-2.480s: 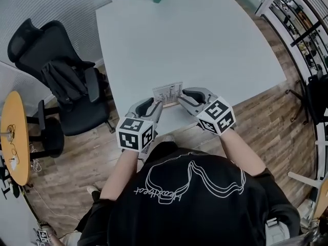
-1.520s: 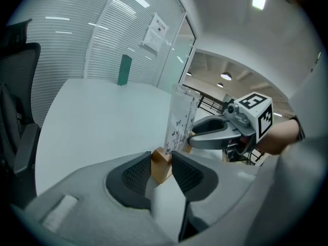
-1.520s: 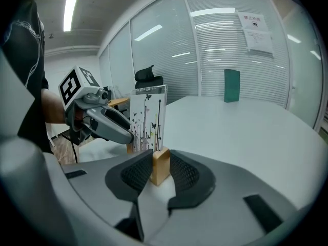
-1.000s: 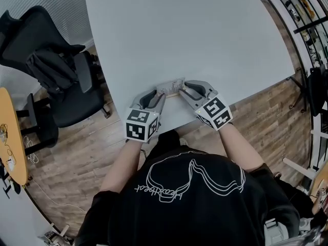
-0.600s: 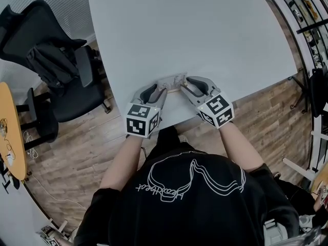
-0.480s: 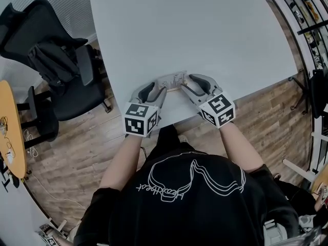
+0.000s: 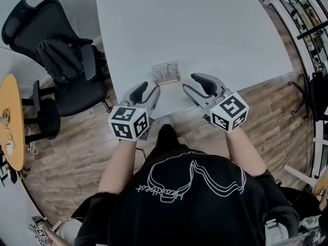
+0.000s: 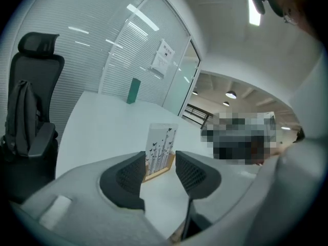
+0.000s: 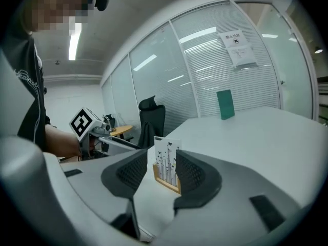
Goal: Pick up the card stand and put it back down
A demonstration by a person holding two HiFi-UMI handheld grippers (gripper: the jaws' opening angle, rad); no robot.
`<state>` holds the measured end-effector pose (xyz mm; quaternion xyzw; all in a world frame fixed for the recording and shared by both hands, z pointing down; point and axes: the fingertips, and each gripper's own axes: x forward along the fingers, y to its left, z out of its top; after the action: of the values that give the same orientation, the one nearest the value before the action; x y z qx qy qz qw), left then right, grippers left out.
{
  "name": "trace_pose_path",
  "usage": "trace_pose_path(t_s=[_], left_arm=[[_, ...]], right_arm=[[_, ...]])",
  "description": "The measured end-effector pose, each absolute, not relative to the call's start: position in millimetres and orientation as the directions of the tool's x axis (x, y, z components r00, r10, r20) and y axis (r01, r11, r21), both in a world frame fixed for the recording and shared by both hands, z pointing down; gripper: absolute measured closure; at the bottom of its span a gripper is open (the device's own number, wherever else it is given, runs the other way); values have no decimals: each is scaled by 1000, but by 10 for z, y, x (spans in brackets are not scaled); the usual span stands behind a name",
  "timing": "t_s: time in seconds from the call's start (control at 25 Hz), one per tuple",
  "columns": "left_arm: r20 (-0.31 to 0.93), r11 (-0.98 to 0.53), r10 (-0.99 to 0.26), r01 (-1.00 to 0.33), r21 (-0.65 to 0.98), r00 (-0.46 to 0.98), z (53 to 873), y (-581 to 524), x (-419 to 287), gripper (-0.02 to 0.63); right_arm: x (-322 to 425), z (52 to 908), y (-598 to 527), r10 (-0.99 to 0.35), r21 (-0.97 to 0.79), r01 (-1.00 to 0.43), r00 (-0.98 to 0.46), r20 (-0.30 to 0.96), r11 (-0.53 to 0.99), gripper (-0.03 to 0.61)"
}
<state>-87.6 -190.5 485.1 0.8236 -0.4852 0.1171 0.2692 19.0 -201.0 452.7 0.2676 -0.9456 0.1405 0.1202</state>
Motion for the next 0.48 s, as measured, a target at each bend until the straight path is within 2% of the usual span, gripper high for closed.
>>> trace_pose_path(t_s=[0.28, 0.48], left_arm=[[334, -482, -752, -820, 310, 568, 3999, -1280, -587, 434], [224, -538, -740, -758, 369, 635, 3462, -769, -295, 436]], right_arm=[[389, 3918, -1419, -450, -246, -496, -866, 220, 833, 497], [462, 3528, -954, -413, -202, -445, -892, 184, 872, 526]])
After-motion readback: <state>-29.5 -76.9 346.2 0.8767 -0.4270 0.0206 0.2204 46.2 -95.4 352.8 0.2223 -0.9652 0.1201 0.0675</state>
